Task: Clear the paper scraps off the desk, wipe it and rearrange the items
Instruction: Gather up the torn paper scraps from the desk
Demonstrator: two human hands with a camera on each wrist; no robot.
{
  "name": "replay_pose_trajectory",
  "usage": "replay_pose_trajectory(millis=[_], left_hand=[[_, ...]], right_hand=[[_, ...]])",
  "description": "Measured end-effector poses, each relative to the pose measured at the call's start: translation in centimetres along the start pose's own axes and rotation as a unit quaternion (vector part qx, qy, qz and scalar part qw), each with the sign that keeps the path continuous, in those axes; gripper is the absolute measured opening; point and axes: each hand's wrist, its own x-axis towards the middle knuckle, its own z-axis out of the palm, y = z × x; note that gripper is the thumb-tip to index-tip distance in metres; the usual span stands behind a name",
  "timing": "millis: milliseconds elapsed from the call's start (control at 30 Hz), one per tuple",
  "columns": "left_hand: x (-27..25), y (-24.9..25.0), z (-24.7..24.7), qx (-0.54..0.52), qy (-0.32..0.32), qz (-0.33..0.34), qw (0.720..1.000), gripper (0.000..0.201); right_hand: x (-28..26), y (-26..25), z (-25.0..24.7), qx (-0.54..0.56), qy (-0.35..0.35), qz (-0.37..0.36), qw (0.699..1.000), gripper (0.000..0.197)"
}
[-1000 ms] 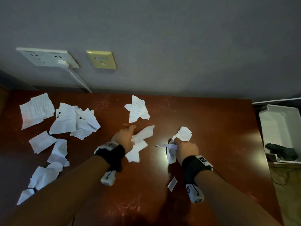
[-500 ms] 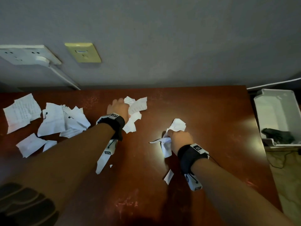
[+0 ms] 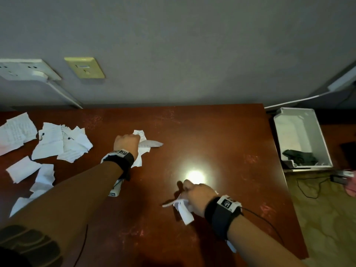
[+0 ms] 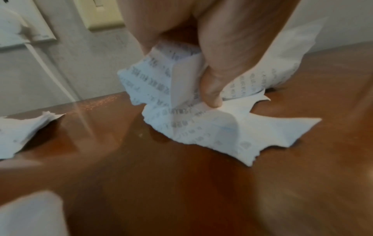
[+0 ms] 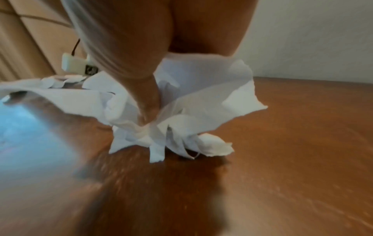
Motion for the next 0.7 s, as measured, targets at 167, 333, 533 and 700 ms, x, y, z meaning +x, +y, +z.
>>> replay_pose_trajectory(millis=[167, 333, 533, 700], left_hand=[[-2.0, 0.2, 1.2, -0.030, -0.006, -0.015, 0.999, 0.031], [-5.4, 0.8, 3.5, -0.095, -0.046, -0.053, 0.993, 0.052], [-10.9, 1.4, 5.5, -0.118, -0.066, -0.072, 0.988, 0.029], [-15.1, -2.7, 5.4, -0.230, 0.022, -0.152, 0.961, 0.028]], right_hand=[[1.8, -0.2, 3.3, -0.109, -0.009, -0.094, 0.990, 0.040], [2.6, -0.6, 4.0, -0.062, 0.000, -0.043, 0.997, 0.038], [4.1, -1.0, 3.1, -0.056, -0.073, -0.019, 0.996, 0.036], [5.2, -2.0, 2.6, -0.050, -0.111, 0.040, 0.992, 0.055]])
